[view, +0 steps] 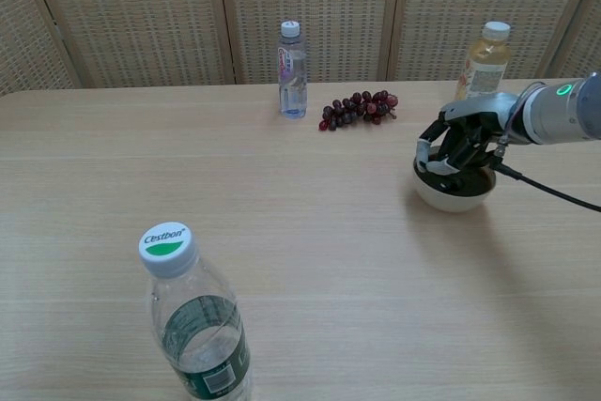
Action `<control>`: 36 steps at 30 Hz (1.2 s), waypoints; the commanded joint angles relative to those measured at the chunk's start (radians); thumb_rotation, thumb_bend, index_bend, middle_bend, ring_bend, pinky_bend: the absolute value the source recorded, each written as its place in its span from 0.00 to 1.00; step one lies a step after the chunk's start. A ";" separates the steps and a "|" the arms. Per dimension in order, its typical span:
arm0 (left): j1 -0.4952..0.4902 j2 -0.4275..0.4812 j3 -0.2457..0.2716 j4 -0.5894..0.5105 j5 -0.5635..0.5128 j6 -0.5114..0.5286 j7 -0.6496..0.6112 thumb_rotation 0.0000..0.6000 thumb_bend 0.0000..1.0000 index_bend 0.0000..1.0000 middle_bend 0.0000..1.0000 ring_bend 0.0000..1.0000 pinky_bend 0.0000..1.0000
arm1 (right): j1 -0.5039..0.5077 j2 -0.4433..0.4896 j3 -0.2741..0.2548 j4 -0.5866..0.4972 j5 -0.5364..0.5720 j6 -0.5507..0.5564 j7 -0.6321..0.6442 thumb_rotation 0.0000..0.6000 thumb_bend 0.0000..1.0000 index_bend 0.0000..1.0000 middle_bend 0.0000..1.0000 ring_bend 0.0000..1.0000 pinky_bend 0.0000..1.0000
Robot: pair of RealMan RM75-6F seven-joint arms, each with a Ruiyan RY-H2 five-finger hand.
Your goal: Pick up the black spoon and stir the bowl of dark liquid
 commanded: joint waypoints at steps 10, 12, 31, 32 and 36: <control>0.002 0.005 0.001 -0.011 0.002 0.006 0.015 1.00 0.26 0.00 0.00 0.00 0.00 | 0.019 -0.023 0.000 0.079 0.019 0.002 -0.007 1.00 0.81 0.75 0.95 0.95 1.00; 0.005 0.006 0.002 -0.012 0.000 0.007 0.016 1.00 0.26 0.00 0.00 0.00 0.00 | 0.025 -0.035 0.004 0.090 0.018 -0.002 -0.007 1.00 0.81 0.74 0.95 0.95 1.00; -0.002 -0.003 0.002 -0.005 0.000 -0.005 0.012 1.00 0.26 0.00 0.00 0.00 0.00 | 0.005 -0.005 -0.012 0.025 -0.003 -0.005 -0.002 1.00 0.81 0.74 0.96 0.95 1.00; -0.002 -0.003 0.002 -0.005 0.000 -0.006 0.013 1.00 0.26 0.00 0.00 0.00 0.00 | 0.005 -0.006 -0.010 0.028 -0.002 -0.005 -0.001 1.00 0.81 0.74 0.96 0.95 1.00; -0.003 -0.002 0.001 -0.007 -0.003 -0.008 0.015 1.00 0.26 0.00 0.00 0.00 0.00 | 0.009 -0.012 -0.004 0.040 0.000 -0.007 0.004 1.00 0.81 0.75 0.96 0.95 1.00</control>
